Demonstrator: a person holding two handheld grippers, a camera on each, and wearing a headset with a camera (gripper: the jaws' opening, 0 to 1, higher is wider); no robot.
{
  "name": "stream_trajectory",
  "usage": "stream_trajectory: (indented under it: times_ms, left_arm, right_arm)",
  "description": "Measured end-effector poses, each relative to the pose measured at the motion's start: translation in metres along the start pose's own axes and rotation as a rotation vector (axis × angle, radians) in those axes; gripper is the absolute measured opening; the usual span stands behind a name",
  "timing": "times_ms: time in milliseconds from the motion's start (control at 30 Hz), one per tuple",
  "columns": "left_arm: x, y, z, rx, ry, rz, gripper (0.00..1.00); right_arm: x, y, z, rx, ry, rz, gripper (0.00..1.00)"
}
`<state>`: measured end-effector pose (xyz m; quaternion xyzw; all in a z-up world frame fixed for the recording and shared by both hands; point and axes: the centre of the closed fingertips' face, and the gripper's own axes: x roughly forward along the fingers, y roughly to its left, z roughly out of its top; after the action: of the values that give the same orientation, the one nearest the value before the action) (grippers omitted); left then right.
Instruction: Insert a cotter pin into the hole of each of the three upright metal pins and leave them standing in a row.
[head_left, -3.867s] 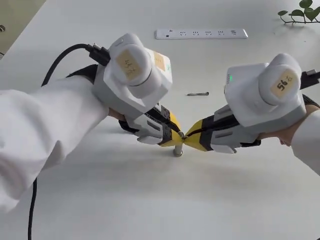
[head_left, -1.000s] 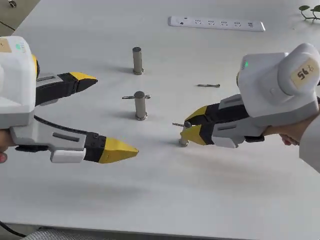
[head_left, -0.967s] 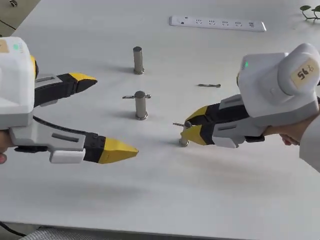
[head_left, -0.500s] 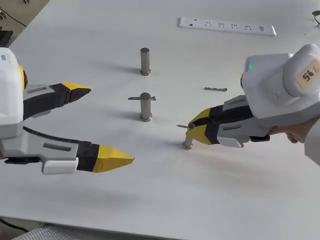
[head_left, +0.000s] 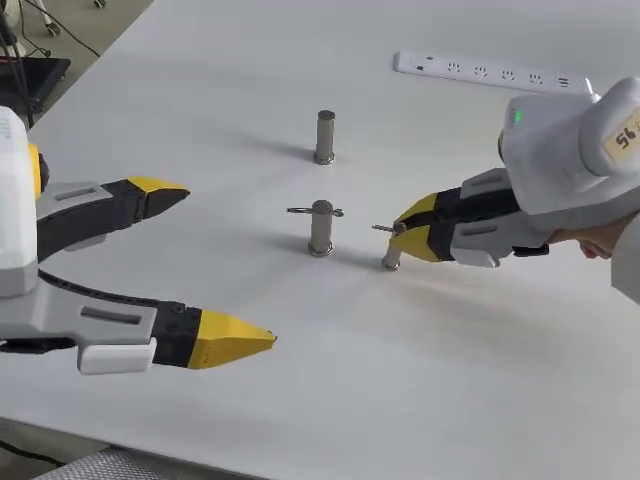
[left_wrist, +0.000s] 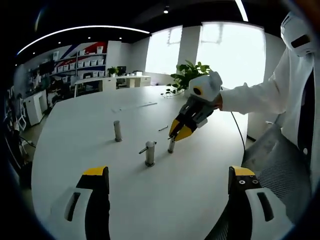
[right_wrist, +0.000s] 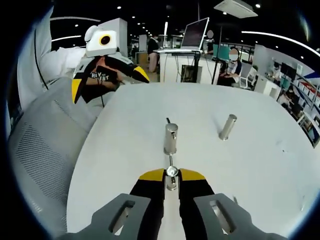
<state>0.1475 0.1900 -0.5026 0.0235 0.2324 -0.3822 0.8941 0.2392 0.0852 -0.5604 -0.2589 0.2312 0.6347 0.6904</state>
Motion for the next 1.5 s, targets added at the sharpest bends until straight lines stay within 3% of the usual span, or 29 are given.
stream_trajectory:
  times_ms: [233,533,733,900,1133,1500]
  left_arm:
    - [-0.003,0.004,-0.004,-0.004,0.007,0.008,0.99]
    - [-0.005,0.003,-0.007,-0.018,0.009,0.013,0.99]
    - [-0.006,0.002,-0.008,-0.029,0.006,0.018,0.99]
    - [-0.007,0.001,-0.007,-0.028,0.008,0.016,0.99]
    - [-0.005,-0.002,0.001,-0.036,-0.021,0.008,0.99]
    - [0.004,-0.016,0.013,-0.06,-0.063,-0.019,0.99]
  right_arm:
    - [0.0,0.002,0.002,-0.016,-0.011,0.029,0.04]
    - [-0.002,-0.002,-0.001,0.024,-0.044,0.051,0.04]
    - [-0.001,-0.001,-0.003,0.013,-0.026,0.042,0.05]
    - [-0.002,-0.001,-0.004,0.009,-0.019,0.015,0.24]
    - [-0.025,0.008,0.014,0.05,-0.079,-0.024,0.36]
    - [-0.068,0.031,0.014,0.236,-0.155,-0.109,0.61]
